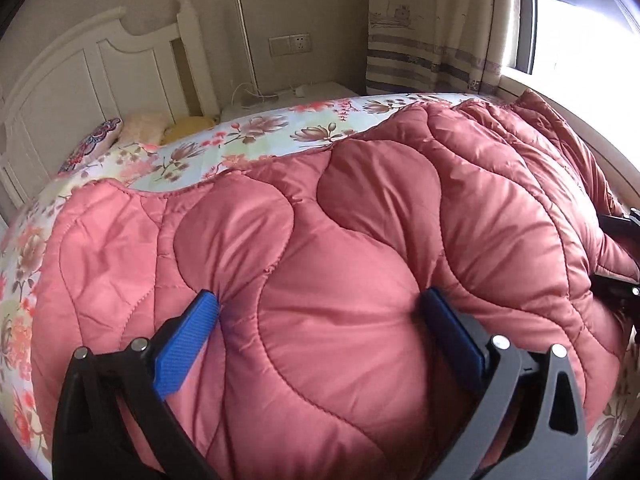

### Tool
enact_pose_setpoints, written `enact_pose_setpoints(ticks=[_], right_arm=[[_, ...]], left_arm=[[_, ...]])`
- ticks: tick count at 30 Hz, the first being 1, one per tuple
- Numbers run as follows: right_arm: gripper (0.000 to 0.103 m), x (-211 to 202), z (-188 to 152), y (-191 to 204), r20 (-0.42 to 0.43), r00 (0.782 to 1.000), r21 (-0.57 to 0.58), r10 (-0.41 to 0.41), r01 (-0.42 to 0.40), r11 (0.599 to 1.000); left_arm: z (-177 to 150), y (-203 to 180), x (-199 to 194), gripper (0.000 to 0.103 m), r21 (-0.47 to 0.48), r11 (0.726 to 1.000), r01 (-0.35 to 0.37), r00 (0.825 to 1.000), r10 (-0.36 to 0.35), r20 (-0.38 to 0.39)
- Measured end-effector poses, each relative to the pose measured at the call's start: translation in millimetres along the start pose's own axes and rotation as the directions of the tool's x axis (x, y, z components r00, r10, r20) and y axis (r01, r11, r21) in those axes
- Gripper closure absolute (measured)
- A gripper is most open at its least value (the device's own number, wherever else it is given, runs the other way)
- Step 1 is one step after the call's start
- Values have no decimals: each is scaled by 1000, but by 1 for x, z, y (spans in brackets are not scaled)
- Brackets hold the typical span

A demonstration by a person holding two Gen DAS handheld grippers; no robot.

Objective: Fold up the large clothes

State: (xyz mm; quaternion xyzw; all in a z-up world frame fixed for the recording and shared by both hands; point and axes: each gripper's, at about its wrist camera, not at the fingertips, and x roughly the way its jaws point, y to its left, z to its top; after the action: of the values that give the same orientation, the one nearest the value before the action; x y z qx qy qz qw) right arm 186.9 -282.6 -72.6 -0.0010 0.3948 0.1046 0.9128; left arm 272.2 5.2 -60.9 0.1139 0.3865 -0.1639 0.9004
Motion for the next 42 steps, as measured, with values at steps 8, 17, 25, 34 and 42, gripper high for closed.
enact_pose_setpoints(ticks=[8, 17, 25, 34, 42], right_arm=[[5, -42, 3, 8, 59, 997, 7, -47, 46, 999], [4, -17, -16, 20, -50, 998, -70, -38, 34, 997], [4, -65, 59, 11, 167, 986, -80, -3, 16, 997], [5, 58, 118, -80, -82, 993, 170, -87, 100, 980], [4, 74, 89, -103, -77, 996, 291, -42, 63, 955]], left_arm=[[-4, -3, -1, 2, 0, 1000, -6, 1000, 6, 12], [-5, -2, -2, 2, -7, 1000, 2, 1000, -2, 19], [-5, 1, -2, 2, -17, 1000, 24, 1000, -24, 20], [-5, 2, -4, 2, -15, 999, 46, 999, -45, 29], [22, -10, -29, 2, 77, 994, -79, 997, 78, 19]])
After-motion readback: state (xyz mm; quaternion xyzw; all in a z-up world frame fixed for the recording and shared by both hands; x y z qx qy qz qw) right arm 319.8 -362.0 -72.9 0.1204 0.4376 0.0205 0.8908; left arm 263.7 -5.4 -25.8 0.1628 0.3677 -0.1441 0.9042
